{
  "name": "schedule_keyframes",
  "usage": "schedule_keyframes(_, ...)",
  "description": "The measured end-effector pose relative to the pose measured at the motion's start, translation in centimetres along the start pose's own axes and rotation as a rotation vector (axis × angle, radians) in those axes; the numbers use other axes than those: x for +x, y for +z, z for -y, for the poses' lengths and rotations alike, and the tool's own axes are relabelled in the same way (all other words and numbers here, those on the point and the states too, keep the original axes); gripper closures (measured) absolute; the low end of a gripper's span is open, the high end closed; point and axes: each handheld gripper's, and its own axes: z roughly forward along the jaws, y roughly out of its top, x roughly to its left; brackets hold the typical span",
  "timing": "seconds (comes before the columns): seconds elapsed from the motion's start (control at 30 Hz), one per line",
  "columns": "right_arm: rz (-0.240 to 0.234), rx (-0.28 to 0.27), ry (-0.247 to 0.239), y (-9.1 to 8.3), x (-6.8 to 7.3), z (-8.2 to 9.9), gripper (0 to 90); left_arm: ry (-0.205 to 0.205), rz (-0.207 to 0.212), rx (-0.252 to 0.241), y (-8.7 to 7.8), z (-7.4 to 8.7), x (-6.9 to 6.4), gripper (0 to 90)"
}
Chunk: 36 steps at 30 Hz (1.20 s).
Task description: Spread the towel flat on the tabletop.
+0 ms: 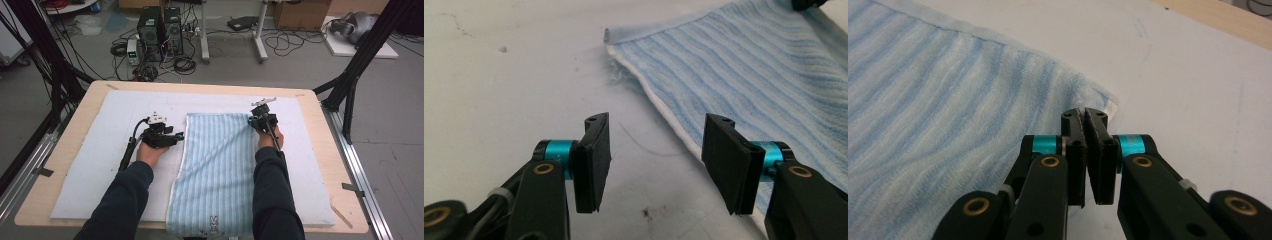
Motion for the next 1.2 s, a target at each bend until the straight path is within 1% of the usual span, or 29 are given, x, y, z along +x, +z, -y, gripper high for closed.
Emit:
schedule_keyframes(0.03, 0.001, 0.010, -0.001, 0.2, 0.0, 0.0, 86.3, 0.002, 0.001, 0.005, 0.1, -0.3, 0.0, 44.9)
schedule_keyframes(0.07, 0.006, 0.028, -0.007, 0.4, 0.2, 0.1, 84.1, -0.003, 0.007, -0.015, 0.3, -0.6, -0.1, 44.7)
schedule_keyframes(0.1, 0.008, 0.046, -0.013, 0.6, 0.3, 0.2, 77.1, -0.010, 0.013, -0.005, 0.5, -0.9, -0.1, 44.9)
schedule_keyframes(0.13, 0.000, 0.048, -0.007, 0.6, 0.4, 0.2, 71.4, -0.009, 0.013, -0.002, 0.7, -1.2, -0.1, 44.0)
schedule_keyframes(0.17, -0.009, 0.045, -0.009, 0.5, 0.5, 0.2, 67.8, 0.003, 0.012, 0.001, 1.1, -1.6, -0.1, 44.2)
schedule_keyframes(0.23, -0.042, 0.022, -0.019, -0.2, 0.7, 0.1, 59.5, -0.020, 0.018, -0.002, 1.8, -2.1, 0.1, 44.4)
schedule_keyframes(0.3, -0.058, 0.003, -0.025, -1.1, 0.9, 0.1, 55.1, -0.015, 0.009, 0.013, 2.5, -2.7, 0.3, 43.7)
schedule_keyframes(0.37, -0.086, -0.016, -0.029, -2.0, 1.0, 0.1, 49.0, -0.020, 0.016, 0.019, 3.2, -3.3, 0.4, 43.6)
schedule_keyframes(0.43, -0.110, -0.028, -0.039, -2.8, 1.0, 0.2, 46.0, -0.014, 0.012, 0.029, 4.0, -3.7, 0.5, 43.1)
schedule_keyframes(0.5, -0.117, -0.033, -0.047, -3.5, 0.9, 0.4, 43.1, -0.013, 0.010, 0.043, 4.8, -4.0, 0.5, 43.0)
schedule_keyframes(0.57, -0.140, -0.043, -0.044, -4.1, 0.6, 0.7, 41.4, 0.001, 0.007, 0.059, 5.5, -4.1, 0.4, 43.2)
schedule_keyframes(0.6, -0.137, -0.045, -0.038, -4.3, 0.4, 0.8, 39.8, 0.002, 0.000, 0.067, 5.7, -4.2, 0.4, 43.5)
schedule_keyframes(0.67, -0.150, -0.054, -0.020, -4.6, 0.0, 1.2, 38.2, 0.007, -0.013, 0.072, 6.2, -4.1, 0.4, 43.7)
schedule_keyframes(0.73, -0.150, -0.047, -0.010, -4.7, -0.3, 1.5, 37.2, 0.006, -0.023, 0.076, 6.5, -4.0, 0.5, 44.5)
schedule_keyframes(0.77, -0.152, -0.040, -0.007, -4.7, -0.4, 1.7, 37.0, 0.019, -0.024, 0.086, 6.7, -3.9, 0.4, 45.3)
schedule_keyframes(0.8, -0.149, -0.040, -0.012, -4.7, -0.5, 1.9, 37.0, 0.039, -0.028, 0.097, 6.9, -3.8, 0.2, 47.1)
schedule_keyframes(0.83, -0.149, -0.038, -0.010, -4.6, -0.5, 2.1, 37.0, 0.065, -0.034, 0.111, 7.1, -3.7, 0.0, 51.3)
schedule_keyframes(0.87, -0.148, -0.034, -0.005, -4.6, -0.5, 2.2, 37.0, 0.121, -0.061, 0.113, 7.2, -3.7, -0.3, 55.5)
schedule_keyframes(0.9, -0.150, -0.033, -0.005, -4.5, -0.6, 2.4, 36.9, 0.134, -0.058, 0.104, 7.3, -3.7, -0.5, 60.1)
schedule_keyframes(0.93, -0.147, -0.031, -0.002, -4.5, -0.6, 2.5, 36.5, 0.160, -0.043, 0.104, 7.3, -3.7, -0.7, 69.9)
schedule_keyframes(0.97, -0.149, -0.029, -0.002, -4.4, -0.7, 2.6, 36.2, 0.192, -0.053, 0.104, 7.4, -3.7, -1.0, 79.5)
schedule_keyframes(1.0, -0.150, -0.027, 0.004, -4.3, -0.7, 2.7, 36.2, 0.218, -0.070, 0.106, 7.5, -3.7, -1.1, 86.1)
schedule_keyframes(1.07, -0.150, -0.022, 0.006, -4.2, -0.6, 2.7, 36.2, 0.195, -0.083, 0.104, 7.6, -3.8, -0.8, 87.0)
schedule_keyframes(1.1, -0.152, -0.023, -0.001, -4.2, -0.5, 2.7, 36.2, 0.188, -0.099, 0.103, 7.6, -3.9, -0.6, 87.2)
schedule_keyframes(1.17, -0.153, -0.025, -0.008, -4.1, -0.3, 2.6, 36.2, 0.163, -0.118, 0.096, 7.5, -4.0, 0.1, 87.5)
schedule_keyframes(1.2, -0.154, -0.023, -0.013, -4.1, -0.2, 2.6, 36.2, 0.151, -0.135, 0.091, 7.4, -4.0, 0.5, 87.6)
